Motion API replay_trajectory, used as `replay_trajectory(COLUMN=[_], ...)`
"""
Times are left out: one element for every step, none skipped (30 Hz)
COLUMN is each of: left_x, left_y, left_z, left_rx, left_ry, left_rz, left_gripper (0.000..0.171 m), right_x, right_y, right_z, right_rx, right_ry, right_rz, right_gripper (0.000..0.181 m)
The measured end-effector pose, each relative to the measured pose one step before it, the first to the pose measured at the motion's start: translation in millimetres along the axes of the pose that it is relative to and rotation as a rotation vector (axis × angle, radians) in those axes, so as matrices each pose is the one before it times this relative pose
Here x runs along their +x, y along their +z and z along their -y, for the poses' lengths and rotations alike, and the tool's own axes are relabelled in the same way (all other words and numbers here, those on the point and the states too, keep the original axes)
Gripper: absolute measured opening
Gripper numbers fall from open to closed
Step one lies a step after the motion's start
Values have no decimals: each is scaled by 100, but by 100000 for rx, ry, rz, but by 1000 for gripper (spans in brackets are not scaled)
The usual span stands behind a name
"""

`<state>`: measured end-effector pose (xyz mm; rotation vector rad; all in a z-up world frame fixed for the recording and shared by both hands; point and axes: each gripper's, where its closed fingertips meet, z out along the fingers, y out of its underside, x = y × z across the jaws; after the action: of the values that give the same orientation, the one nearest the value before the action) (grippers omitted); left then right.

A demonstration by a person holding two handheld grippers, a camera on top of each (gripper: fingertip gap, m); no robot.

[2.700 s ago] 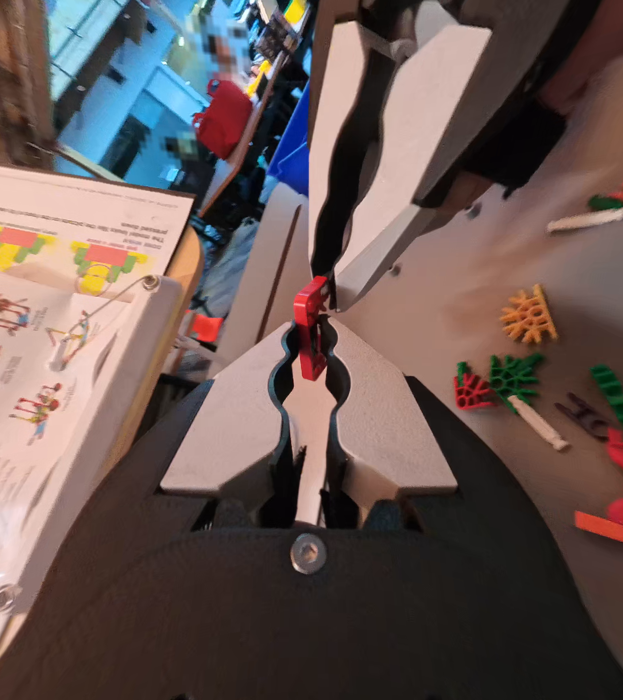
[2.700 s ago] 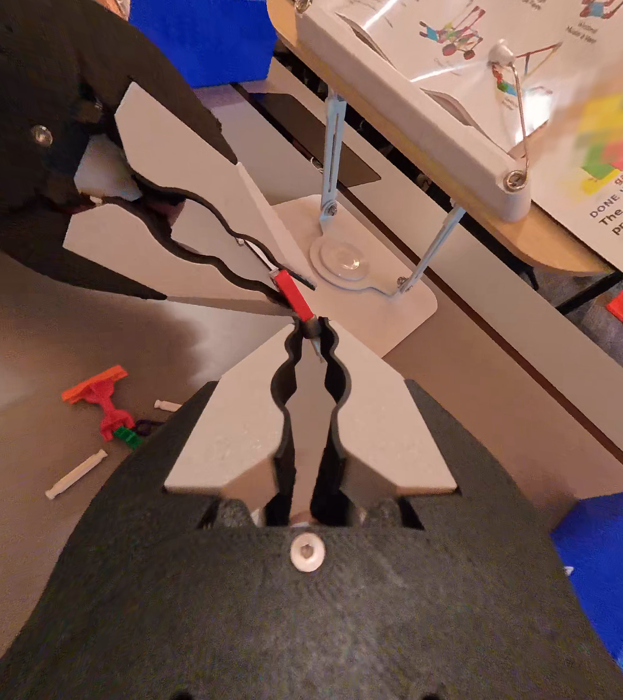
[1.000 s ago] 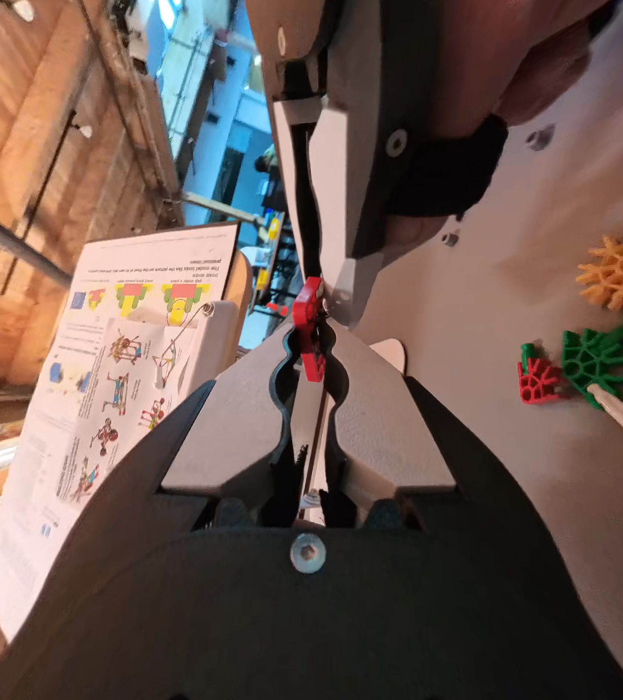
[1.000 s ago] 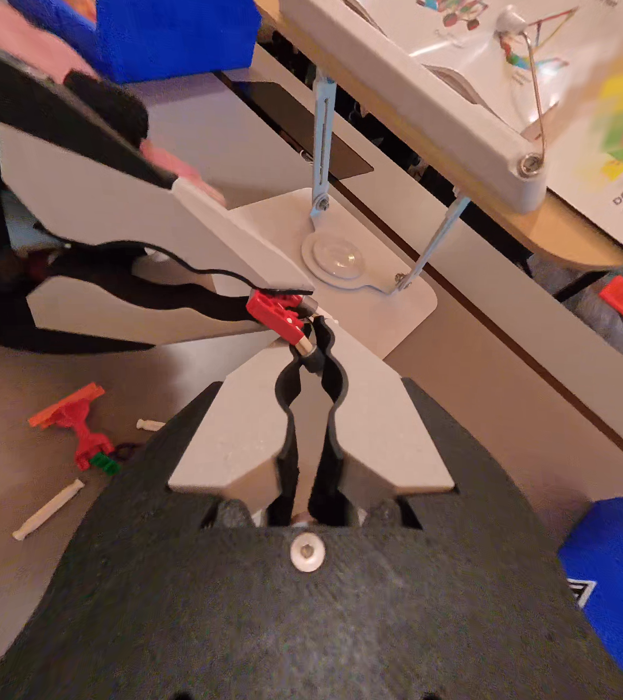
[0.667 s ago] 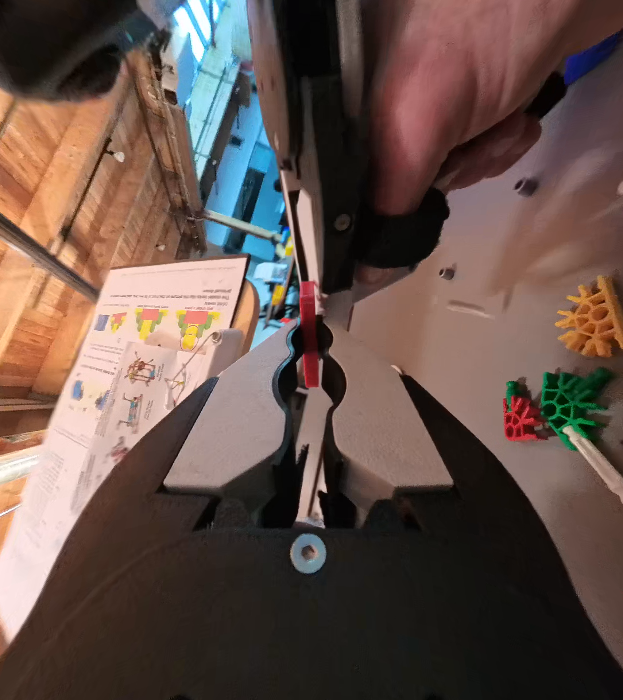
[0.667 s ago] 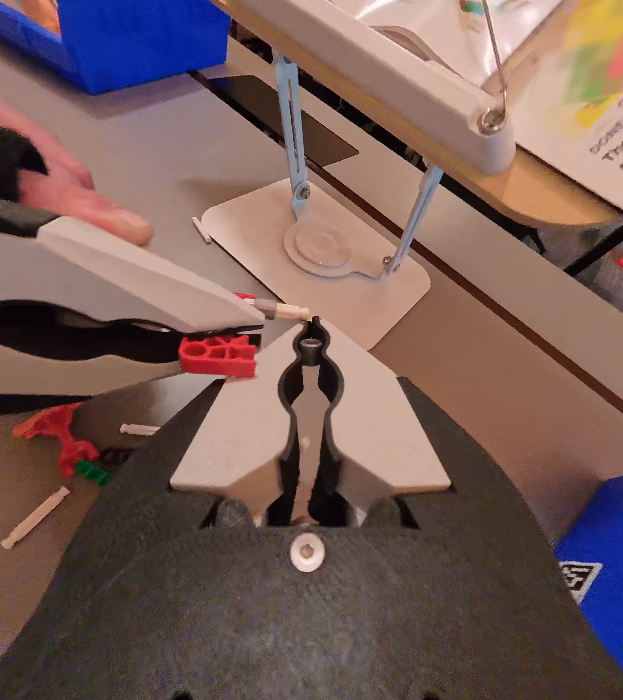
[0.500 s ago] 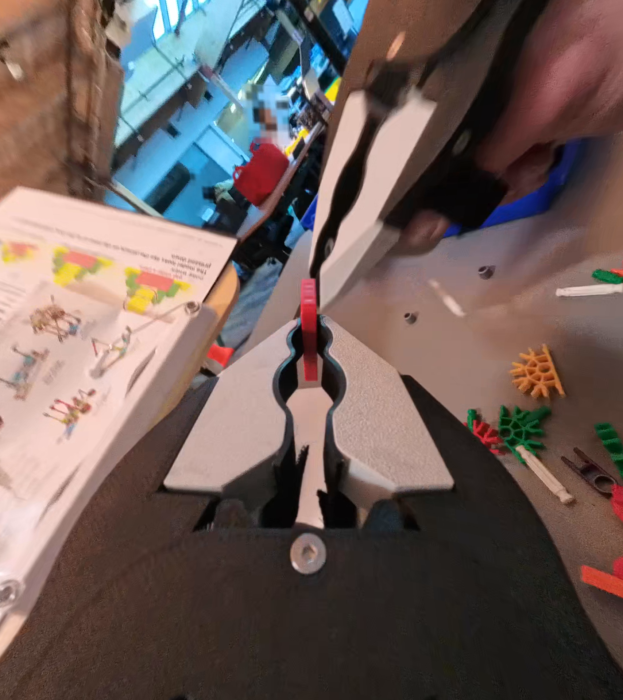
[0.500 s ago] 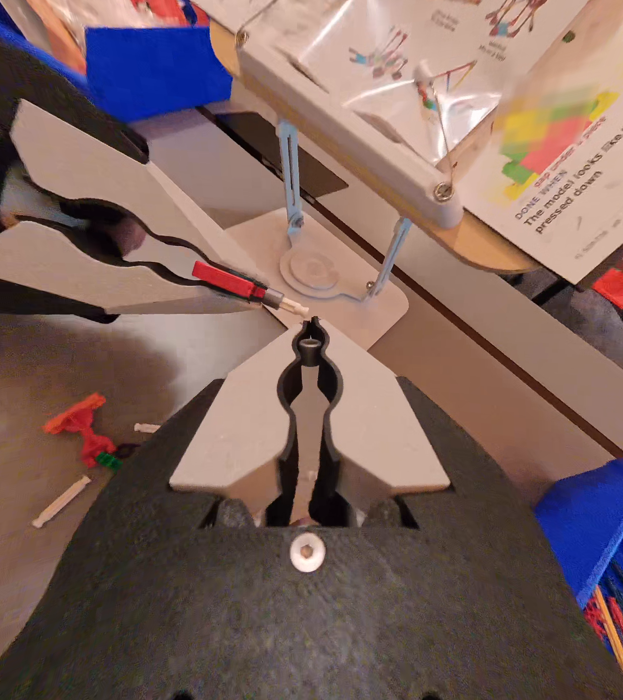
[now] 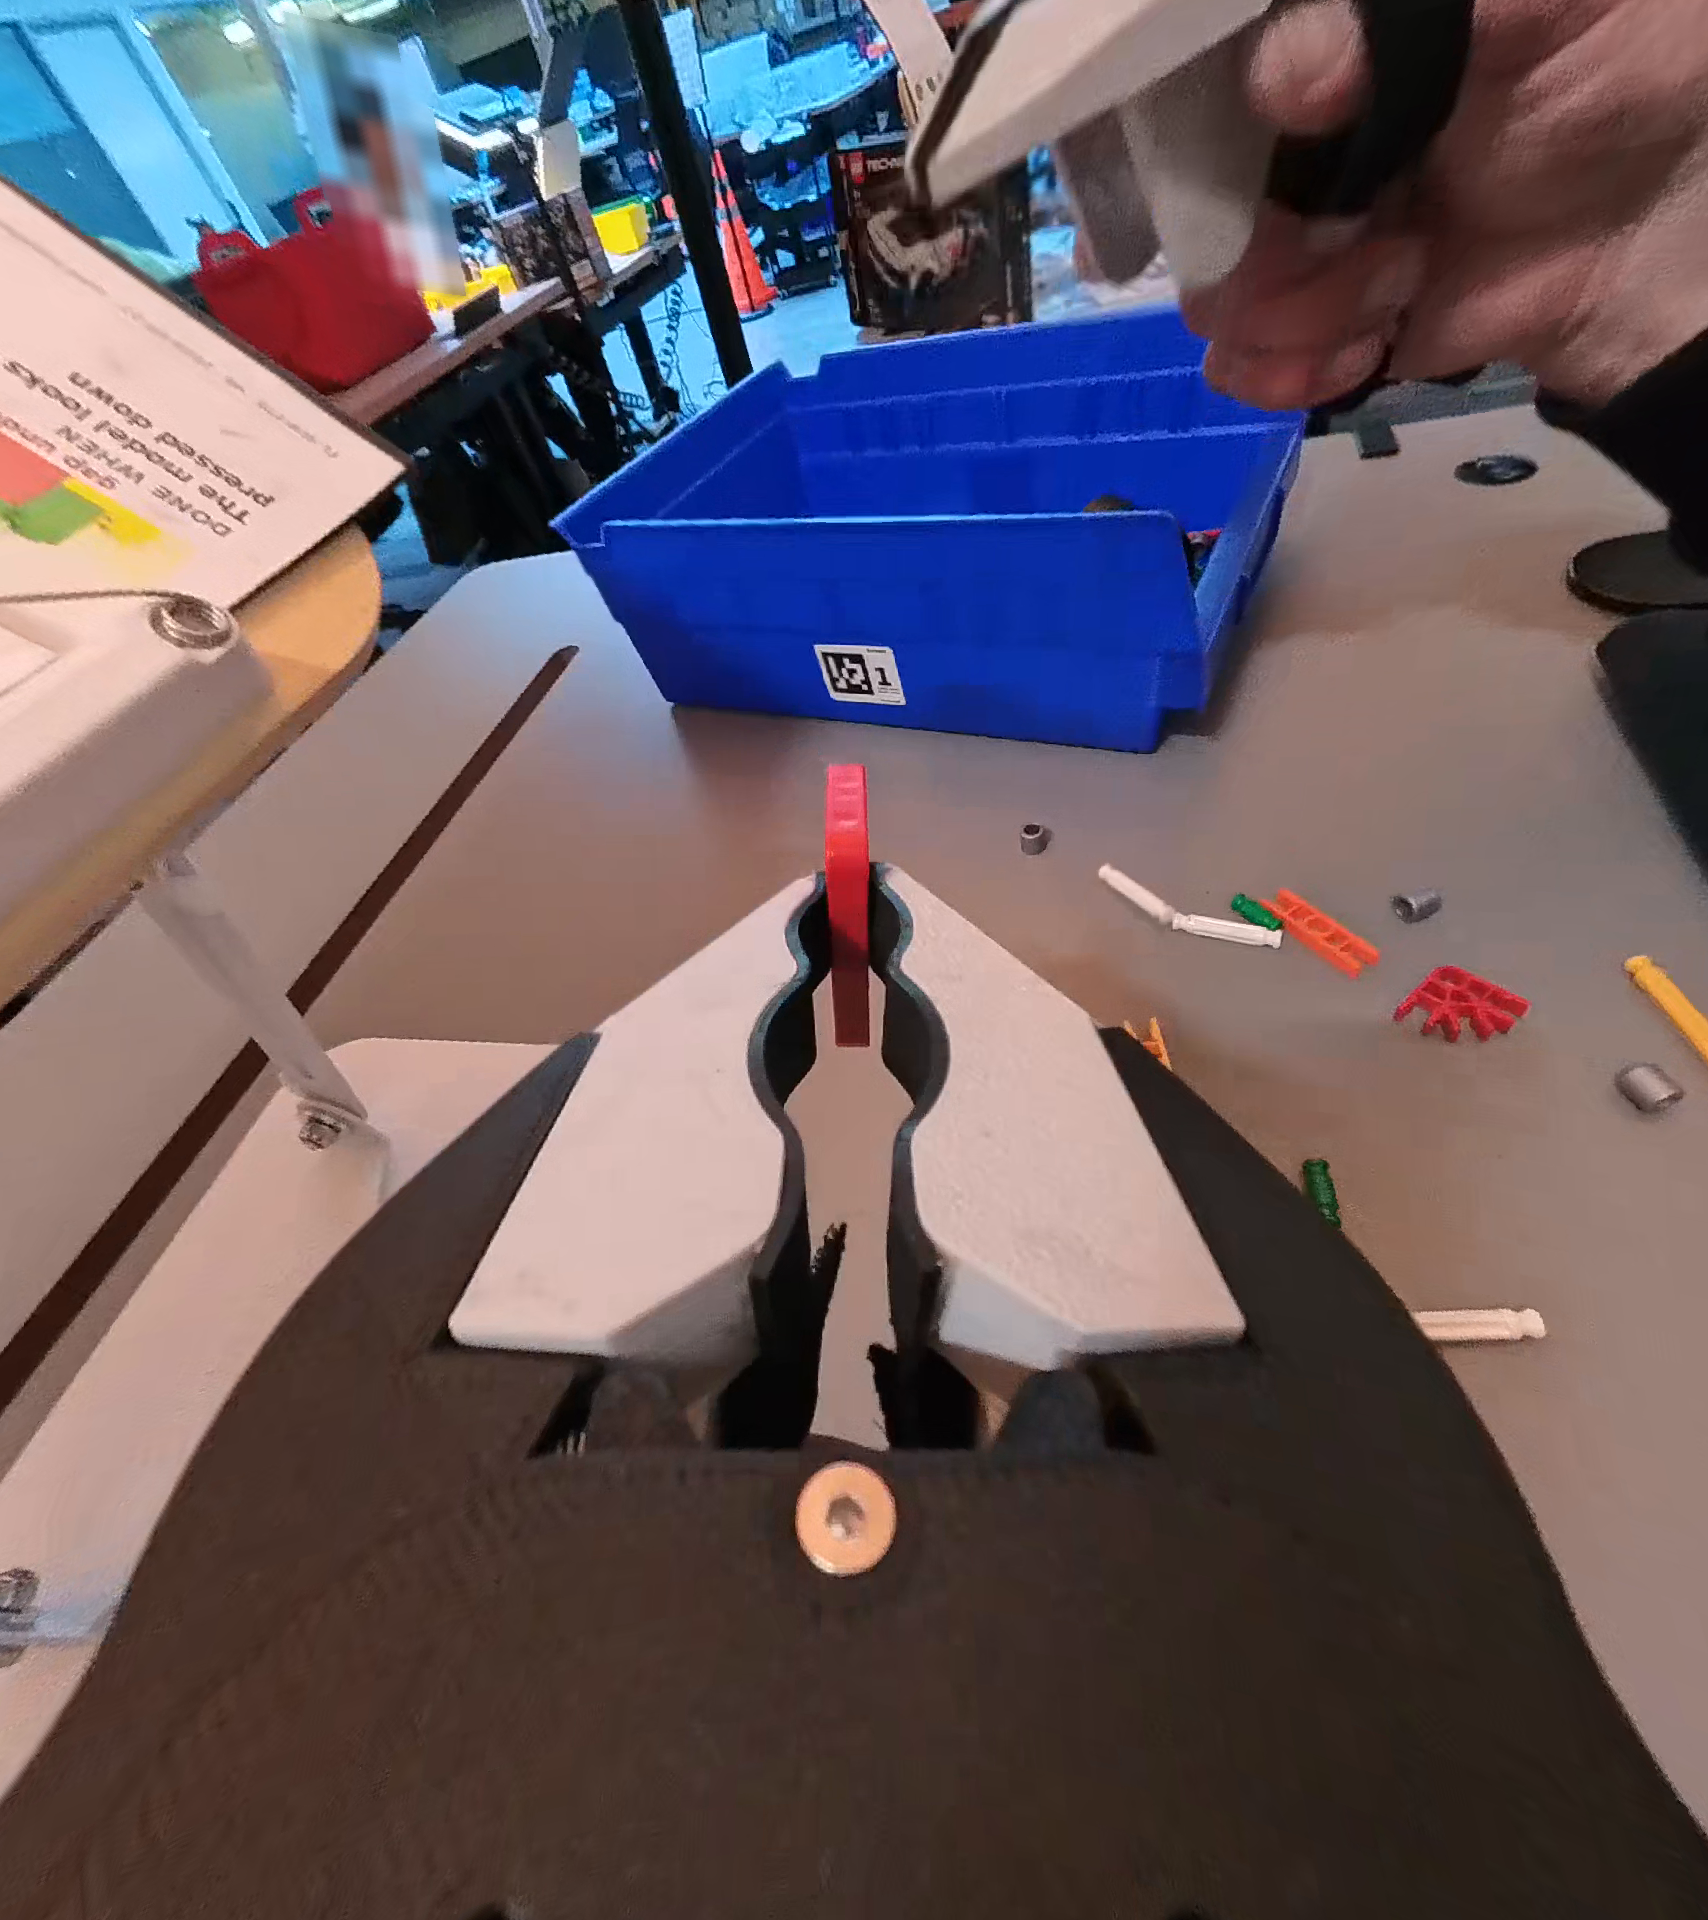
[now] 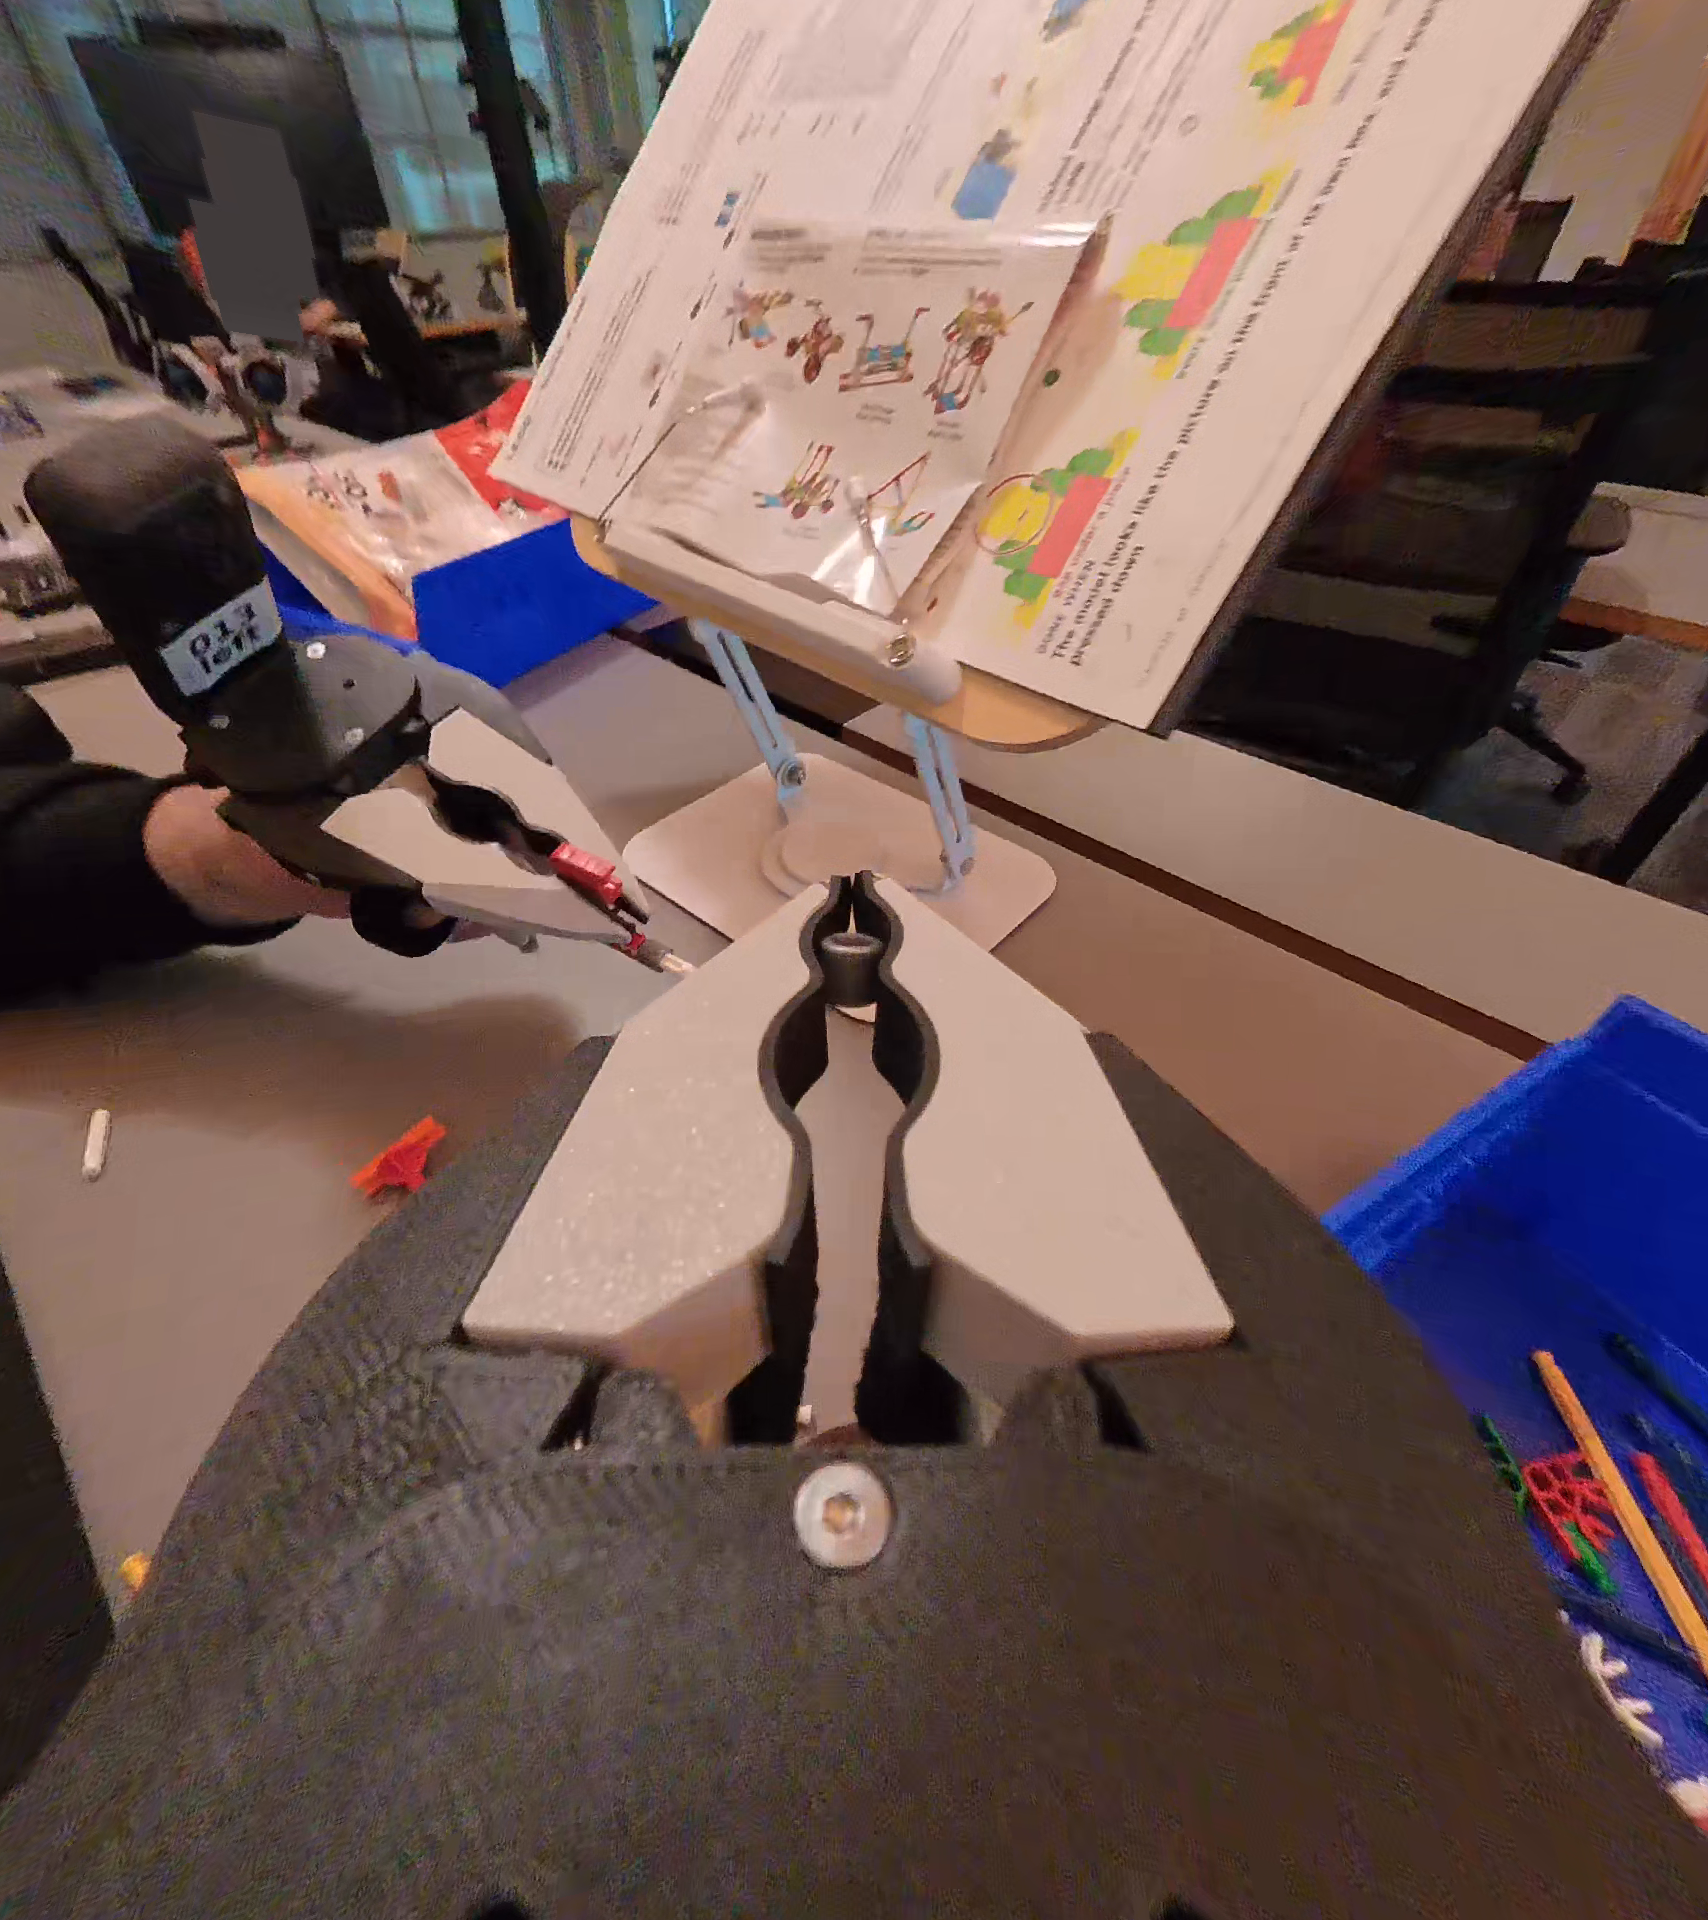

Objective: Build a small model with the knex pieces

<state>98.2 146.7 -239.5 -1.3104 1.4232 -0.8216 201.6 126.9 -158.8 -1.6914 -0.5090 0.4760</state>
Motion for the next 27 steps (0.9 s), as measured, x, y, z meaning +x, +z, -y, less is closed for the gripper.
replay_trajectory(left_x=[134, 244, 270, 39, 20, 160, 100, -18, -2, 15, -21, 15, -19, 2, 29, -35, 8, 72, 52, 142, 217, 139, 220, 439, 365, 217, 242], left_y=[110, 171, 180, 114, 91, 83, 71, 55, 63, 73, 65, 52, 42, 17, -8, -42, -56, -84, -139, -155, -180, -235, -308, -320, -307, -280, -197], left_z=[-195, -270, -324, -136, -25, 5, 2, -27, -110, -161, -130, -117, -97, -53, -1, 88, 101, 211, 424, 451, 443, 574, 688, 723, 749, 709, 568], left_rx=[-740, -1153, -1524, -500, -227, -236, -271, -223, -603, -696, -424, -313, -240, -149, 147, 600, 515, 1214, 2716, 2815, 2777, 3598, 4164, 4125, 3964, 3752, 2787], left_ry=[-961, -210, 1059, 1405, 507, -169, -95, 249, 13, -346, -604, -395, -143, -562, -899, -553, -821, -1849, -2623, -3138, -3154, -2530, -2118, -2054, -1738, -882, -535], left_rz=[-1213, -1484, -1068, 755, 639, -658, -427, 350, 63, -249, -98, -332, -99, -395, -622, -122, -478, -1136, -1273, -2344, -2927, -2247, -2496, -3817, -2915, -1529, -1426], left_gripper=[3, 3, 3, 3, 3, 3, 3, 3, 3, 3, 3, 3, 3, 3, 3, 3, 3, 3, 3, 3, 3, 3, 3, 3, 3, 3, 3], right_x=[926, 983, 1254, 1557, 1698, 1695, 1507, 1216, 740, 398, 335, 364, 378, 186, -159, -553, -827, -1067, -1775, -2647, -2937, -2879, -2770, -2350, -1722, -1263, -936], right_y=[-845, -800, -805, -656, -484, -310, -80, 189, 416, 486, 434, 329, 220, 44, -167, -340, -481, -585, -505, -255, 108, 544, 933, 1211, 1381, 1437, 1322], right_z=[225, 259, 199, -175, -463, -575, -873, -1250, -1251, -909, -648, -491, -397, -89, 393, 768, 1108, 1449, 1528, 1418, 1167, 713, 237, -148, -528, -803, -641], right_rx=[2110, 1834, 1531, -395, -1857, -2232, -3889, -6048, -5856, -3894, -2536, -2243, -2335, -684, 2392, 4123, 5312, 6181, 5778, 5013, 3954, 1563, -888, -2195, -3907, -5400, -4190], right_ry=[2718, 1607, 843, -115, -1298, -809, 98, 708, 1839, 2322, 996, -866, -1810, -1648, -1132, -2000, -4315, -5458, -5231, -5137, -4176, -2035, -1429, -2512, -2774, -2649, -2720], right_rz=[-1655, -2506, -4561, -6775, -8282, -8096, -6752, -4788, -2137, -534, -754, -2084, -2786, -1810, 201, 1896, 1581, 917, 4275, 9044, 10380, 10231, 10271, 8198, 5248, 3861, 2791], right_gripper=[0, 0, 0, 0, 0, 0, 1, 9, 23, 36, 47, 50, 60, 61, 52, 39, 38, 41, 40, 40, 38, 36, 36, 40, 40, 42, 46])
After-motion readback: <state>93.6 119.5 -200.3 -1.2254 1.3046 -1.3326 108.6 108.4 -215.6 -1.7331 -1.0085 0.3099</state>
